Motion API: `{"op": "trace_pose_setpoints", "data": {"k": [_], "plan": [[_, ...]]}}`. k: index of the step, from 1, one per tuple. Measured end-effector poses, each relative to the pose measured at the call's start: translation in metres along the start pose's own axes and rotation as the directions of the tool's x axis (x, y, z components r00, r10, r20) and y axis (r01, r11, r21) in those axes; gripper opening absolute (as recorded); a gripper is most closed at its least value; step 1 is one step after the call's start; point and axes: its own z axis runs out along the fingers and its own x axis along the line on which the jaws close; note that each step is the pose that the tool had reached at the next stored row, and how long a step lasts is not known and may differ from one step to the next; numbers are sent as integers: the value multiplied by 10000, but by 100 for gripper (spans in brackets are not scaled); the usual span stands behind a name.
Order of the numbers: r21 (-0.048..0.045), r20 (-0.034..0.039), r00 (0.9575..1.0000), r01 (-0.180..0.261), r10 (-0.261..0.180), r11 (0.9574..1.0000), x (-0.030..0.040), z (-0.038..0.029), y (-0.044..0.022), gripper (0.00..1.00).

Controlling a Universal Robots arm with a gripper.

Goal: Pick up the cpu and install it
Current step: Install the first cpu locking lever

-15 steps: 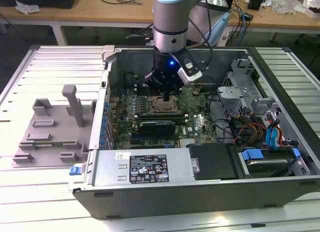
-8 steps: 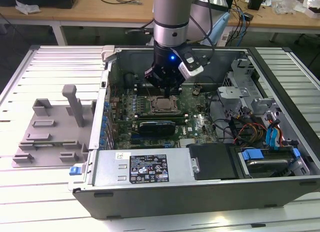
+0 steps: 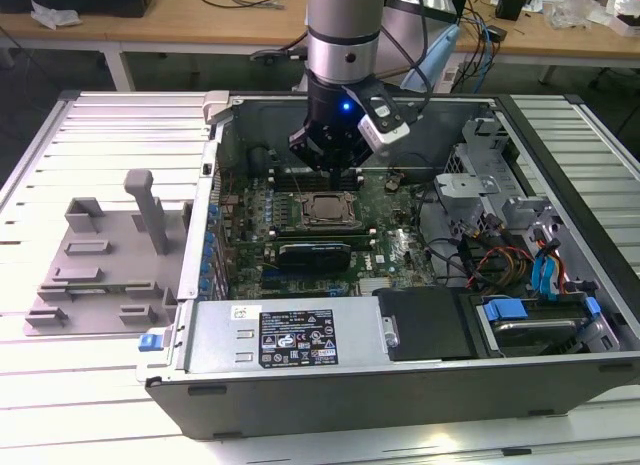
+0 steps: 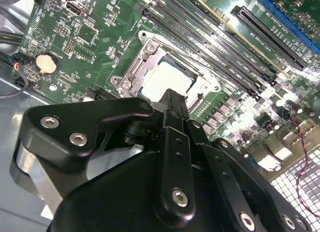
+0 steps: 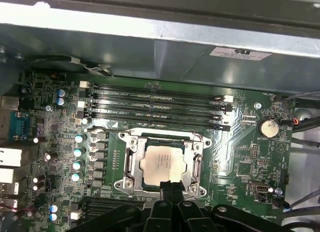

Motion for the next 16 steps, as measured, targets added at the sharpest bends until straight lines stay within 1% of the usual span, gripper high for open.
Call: {"op": "trace_pose_setpoints", "data": {"k": [2,5,9,10,12,15,16], "plan": [[0,0,10000,1,-1,10000,0,-1,0,11],[1,-1,10000,0,0,10000,18,-2,2,11],[1,-1,10000,1,-1,10000,95,-5,8,11],[1,-1,10000,-1,1,10000,129,-6,11,11],[1,0,10000,0,0,10000,166,-7,14,11],[1,-1,10000,0,0,10000,303,-11,26,11],[1,0,10000,1,-1,10000,319,-12,28,11]]}}
